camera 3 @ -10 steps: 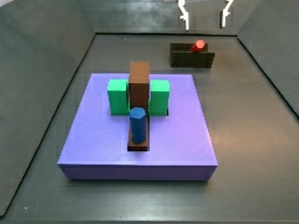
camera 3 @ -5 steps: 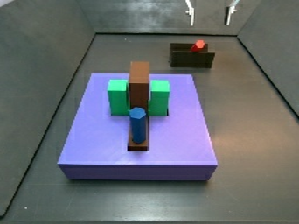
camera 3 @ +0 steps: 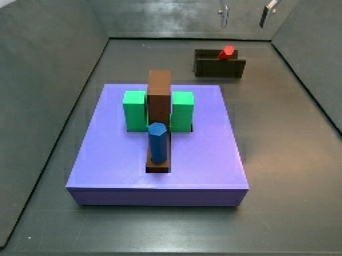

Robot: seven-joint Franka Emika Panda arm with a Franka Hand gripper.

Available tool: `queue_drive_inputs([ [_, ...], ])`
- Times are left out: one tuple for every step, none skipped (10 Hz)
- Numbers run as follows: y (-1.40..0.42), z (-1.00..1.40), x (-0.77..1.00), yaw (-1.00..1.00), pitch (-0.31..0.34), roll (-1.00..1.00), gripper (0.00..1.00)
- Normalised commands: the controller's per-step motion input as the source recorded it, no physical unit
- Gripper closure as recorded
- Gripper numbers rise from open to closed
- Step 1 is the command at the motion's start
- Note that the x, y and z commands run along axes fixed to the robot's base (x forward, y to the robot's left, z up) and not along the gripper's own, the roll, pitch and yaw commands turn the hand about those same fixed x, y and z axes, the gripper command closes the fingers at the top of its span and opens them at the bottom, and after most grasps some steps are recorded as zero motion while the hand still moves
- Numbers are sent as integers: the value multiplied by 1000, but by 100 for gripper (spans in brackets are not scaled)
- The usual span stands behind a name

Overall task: Pick up the red object. Move up. Place the red object on the fixture. Regrasp the red object. Move to above the board. Insert the red object.
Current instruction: Regrasp the red object.

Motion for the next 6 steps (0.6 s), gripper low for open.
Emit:
queue_drive_inputs([
  [0,-26,17,126,83,894,0],
  [0,-97,-51,20,29,823,0],
  [-29,-103,-83,3,23,754,0],
  [-43,-106,-174,20,0,757,0],
  [-66,-106,-223,23,0,791,0],
  [-74,-103,-146,37,0,743,0],
])
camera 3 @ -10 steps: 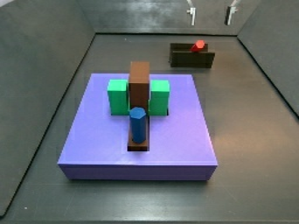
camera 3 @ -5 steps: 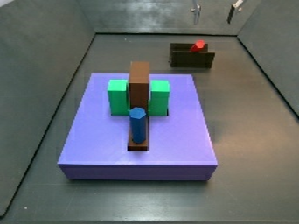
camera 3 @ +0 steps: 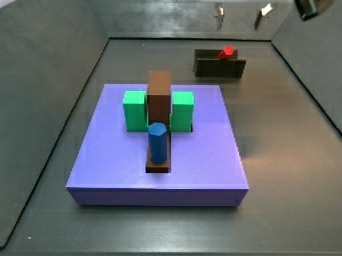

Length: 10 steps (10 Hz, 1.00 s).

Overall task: Pick up the red object. Move up. Place the red object on the fixture. Regrasp the red object. Move to above the board. Insert the red object.
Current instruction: Regrasp the red object.

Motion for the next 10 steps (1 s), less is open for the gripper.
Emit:
queue_drive_inputs([
  [-66,-117,-186,46,0,709,0],
  [-43,-134,-186,46,0,634,0],
  [0,-134,-34,43,0,254,0],
  [37,-94,0,14,0,94,0],
  [0,0,0,3,3,71,0],
  [0,-46,6,0,0,0,0],
  [0,-286,-40,0,-31,77,0],
  [0,-297,-146,77,-34,160,0],
  [-40,-363,-146,80,-43,254,0],
  [-23,-269,-120,57,0,214,0],
])
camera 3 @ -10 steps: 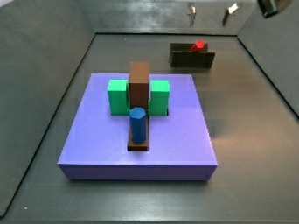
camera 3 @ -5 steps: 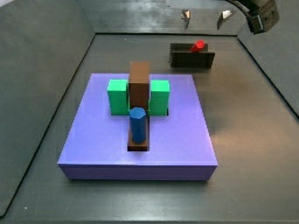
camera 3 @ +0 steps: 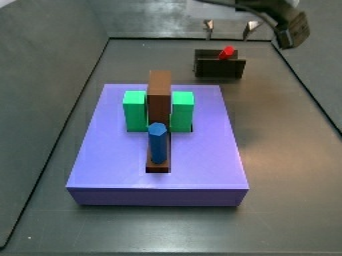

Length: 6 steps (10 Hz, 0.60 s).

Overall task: Pick up the red object. Move up. Place the red object on the fixture. Regrasp the red object. Move to above the board. Insert the red object.
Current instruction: Regrasp the red object.

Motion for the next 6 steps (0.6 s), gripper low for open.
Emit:
queue_drive_inputs([
  [-86,-129,-23,146,0,137,0],
  [-200,-80,0,343,0,57,0],
  [-211,-114,0,417,-29,94,0],
  [-226,-123,0,409,-31,180,0],
  [-297,-151,0,357,-34,460,0],
  [-249,-189,0,246,-11,686,0],
])
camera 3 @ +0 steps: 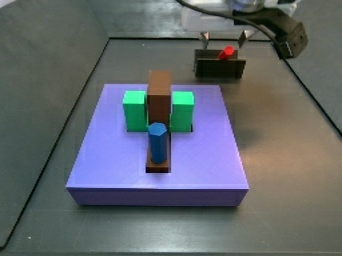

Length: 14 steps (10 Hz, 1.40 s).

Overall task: Pick up the red object. Move up. Place the red object on the fixture. Regrasp the red object. Move to above the board. Insert the red object.
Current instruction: Regrasp the red object.

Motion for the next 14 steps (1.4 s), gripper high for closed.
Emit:
queue_drive_inputs([
  [-157,-234,-6,160,-9,700,0],
  [-86,-249,-34,97,-26,671,0],
  [-37,-234,-17,49,-34,594,0],
  [-9,-140,0,0,0,551,0],
  [0,-77,83,0,17,463,0],
  [0,-46,94,-6,37,389,0],
  [0,-20,109,0,31,151,0],
  [0,-11,120,0,0,106,0],
  [0,-31,120,0,0,166,0],
  [-40,-29,137,0,0,197,0],
  [-157,-40,129,14,0,300,0],
  [-229,-66,91,6,0,391,0],
  [-171,-77,83,0,0,357,0],
  [-69,-71,97,0,0,240,0],
])
